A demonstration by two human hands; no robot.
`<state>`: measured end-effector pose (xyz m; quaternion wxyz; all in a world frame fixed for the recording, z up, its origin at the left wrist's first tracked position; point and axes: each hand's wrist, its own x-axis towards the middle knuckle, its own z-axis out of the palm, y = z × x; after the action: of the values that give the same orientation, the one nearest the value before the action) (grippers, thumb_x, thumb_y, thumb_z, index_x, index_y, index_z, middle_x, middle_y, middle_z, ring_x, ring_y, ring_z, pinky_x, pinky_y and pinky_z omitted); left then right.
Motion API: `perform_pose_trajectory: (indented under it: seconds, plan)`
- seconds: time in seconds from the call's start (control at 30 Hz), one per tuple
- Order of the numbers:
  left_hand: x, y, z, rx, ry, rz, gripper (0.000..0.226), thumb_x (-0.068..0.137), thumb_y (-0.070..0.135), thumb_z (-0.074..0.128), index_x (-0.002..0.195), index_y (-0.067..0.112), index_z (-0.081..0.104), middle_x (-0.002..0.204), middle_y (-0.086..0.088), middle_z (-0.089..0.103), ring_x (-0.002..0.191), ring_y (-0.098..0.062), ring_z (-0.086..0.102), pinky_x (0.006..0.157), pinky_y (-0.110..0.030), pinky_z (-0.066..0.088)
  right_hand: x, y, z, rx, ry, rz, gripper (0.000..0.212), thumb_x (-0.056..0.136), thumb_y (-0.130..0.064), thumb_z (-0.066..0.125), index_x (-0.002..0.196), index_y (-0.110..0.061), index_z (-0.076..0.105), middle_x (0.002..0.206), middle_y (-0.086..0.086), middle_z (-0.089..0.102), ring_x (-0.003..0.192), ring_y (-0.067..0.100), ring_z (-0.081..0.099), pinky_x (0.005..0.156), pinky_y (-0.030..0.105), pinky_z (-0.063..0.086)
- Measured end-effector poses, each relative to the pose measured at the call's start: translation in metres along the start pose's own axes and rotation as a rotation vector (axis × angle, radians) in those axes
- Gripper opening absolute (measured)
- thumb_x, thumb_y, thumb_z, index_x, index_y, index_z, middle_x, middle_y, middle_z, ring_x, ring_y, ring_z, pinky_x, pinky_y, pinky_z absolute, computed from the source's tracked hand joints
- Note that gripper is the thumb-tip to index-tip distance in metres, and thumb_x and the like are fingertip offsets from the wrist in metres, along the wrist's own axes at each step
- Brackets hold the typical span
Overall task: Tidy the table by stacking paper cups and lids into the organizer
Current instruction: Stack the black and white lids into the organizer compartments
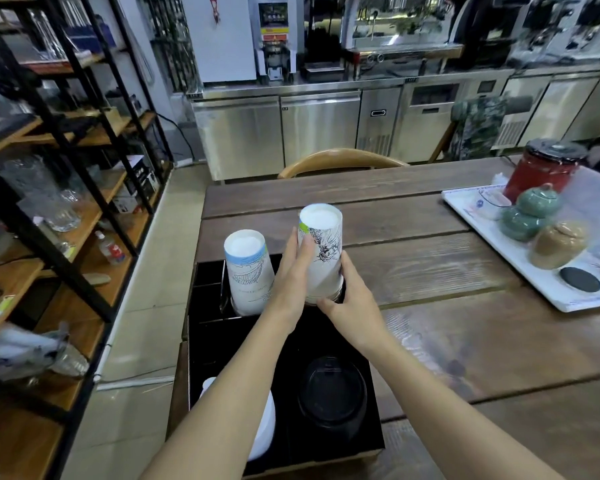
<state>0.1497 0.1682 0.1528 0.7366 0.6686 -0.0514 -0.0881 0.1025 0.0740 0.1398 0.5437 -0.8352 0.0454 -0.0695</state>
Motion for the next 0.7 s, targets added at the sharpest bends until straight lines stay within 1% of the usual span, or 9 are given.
perform_pose_trajectory:
  seconds: [0.1, 0.2, 0.3, 0.37, 0.43, 0.5, 0.53, 0.6, 0.7]
  plan:
    - [0.005, -0.003, -0.002, -0.001, 0.003, -0.025, 0.089, 0.066, 0.078, 0.047, 0.142, 0.033, 0.034, 0.148, 0.009, 0.043, 0.134, -0.007, 0.041, 0.117, -0.039, 0.026, -0.005, -0.001, 0.003, -0.007, 0.019, 0.012, 0.069, 0.074, -0.01, 0.06, 0.135, -0.033, 0.035, 0.118, -0.021, 0.055, 0.118, 0.014, 0.055, 0.105, 0.042, 0.04]
    - [0.009, 0.0, -0.004, -0.008, -0.016, -0.023, 0.078, 0.074, 0.07, 0.042, 0.139, 0.028, 0.042, 0.142, 0.007, 0.05, 0.13, -0.007, 0.046, 0.115, -0.036, 0.029, -0.009, -0.001, 0.009, -0.026, 0.021, 0.03, 0.073, 0.078, -0.009, 0.061, 0.141, -0.02, 0.028, 0.115, -0.017, 0.05, 0.122, 0.019, 0.05, 0.109, 0.043, 0.034]
    - [0.012, -0.001, -0.005, -0.003, -0.041, -0.013, 0.081, 0.072, 0.071, 0.042, 0.14, 0.027, 0.04, 0.143, 0.007, 0.048, 0.131, -0.006, 0.044, 0.116, -0.034, 0.027, -0.009, 0.005, 0.015, -0.045, 0.061, 0.041, 0.074, 0.078, -0.009, 0.062, 0.142, -0.018, 0.027, 0.134, -0.006, 0.051, 0.126, 0.02, 0.046, 0.11, 0.04, 0.031]
    - [0.013, -0.002, -0.006, 0.03, -0.019, -0.007, 0.084, 0.07, 0.072, 0.045, 0.139, 0.025, 0.042, 0.144, 0.006, 0.048, 0.131, -0.006, 0.043, 0.116, -0.034, 0.028, -0.01, 0.009, 0.018, -0.095, 0.174, 0.002, 0.066, 0.077, -0.01, 0.06, 0.138, -0.014, 0.034, 0.138, 0.001, 0.047, 0.127, 0.021, 0.042, 0.108, 0.037, 0.03]
    - [0.008, 0.002, -0.008, 0.116, 0.083, 0.068, 0.078, 0.072, 0.068, 0.048, 0.131, 0.017, 0.051, 0.141, 0.0, 0.051, 0.129, -0.007, 0.046, 0.114, -0.032, 0.031, -0.011, 0.009, 0.021, -0.117, 0.314, -0.096, 0.055, 0.075, -0.01, 0.055, 0.129, -0.009, 0.043, 0.131, 0.005, 0.05, 0.121, 0.021, 0.045, 0.101, 0.03, 0.03]
    - [-0.004, 0.009, -0.012, 0.171, 0.235, 0.271, 0.052, 0.079, 0.051, 0.051, 0.111, 0.011, 0.061, 0.126, -0.004, 0.059, 0.111, 0.006, 0.054, 0.1, -0.012, 0.039, -0.011, 0.007, 0.024, -0.136, 0.358, -0.237, 0.046, 0.074, -0.005, 0.052, 0.12, -0.01, 0.048, 0.12, 0.007, 0.055, 0.11, 0.02, 0.051, 0.093, 0.023, 0.031]
    - [-0.011, 0.014, -0.016, 0.209, 0.316, 0.381, 0.038, 0.081, 0.044, 0.051, 0.102, 0.015, 0.063, 0.116, -0.001, 0.062, 0.101, 0.009, 0.055, 0.089, -0.006, 0.04, -0.011, 0.006, 0.025, -0.143, 0.337, -0.3, 0.043, 0.075, -0.002, 0.052, 0.116, -0.012, 0.049, 0.114, 0.007, 0.058, 0.106, 0.018, 0.052, 0.091, 0.022, 0.033]
    - [-0.022, 0.02, -0.027, 0.234, 0.466, 0.519, 0.019, 0.083, 0.04, 0.048, 0.09, 0.028, 0.06, 0.102, 0.003, 0.062, 0.094, 0.001, 0.056, 0.082, -0.01, 0.042, -0.01, 0.002, 0.029, -0.121, 0.218, -0.351, 0.037, 0.077, 0.002, 0.05, 0.112, -0.012, 0.052, 0.105, 0.01, 0.062, 0.099, 0.016, 0.054, 0.087, 0.015, 0.037]
    - [-0.023, 0.021, -0.05, 0.048, 0.664, 0.449, 0.006, 0.089, 0.032, 0.05, 0.086, 0.033, 0.055, 0.095, 0.009, 0.059, 0.089, -0.001, 0.054, 0.076, -0.007, 0.041, -0.006, -0.007, 0.038, -0.084, -0.01, -0.271, 0.037, 0.083, 0.004, 0.047, 0.119, -0.005, 0.053, 0.113, 0.012, 0.061, 0.106, 0.02, 0.055, 0.092, 0.017, 0.039]
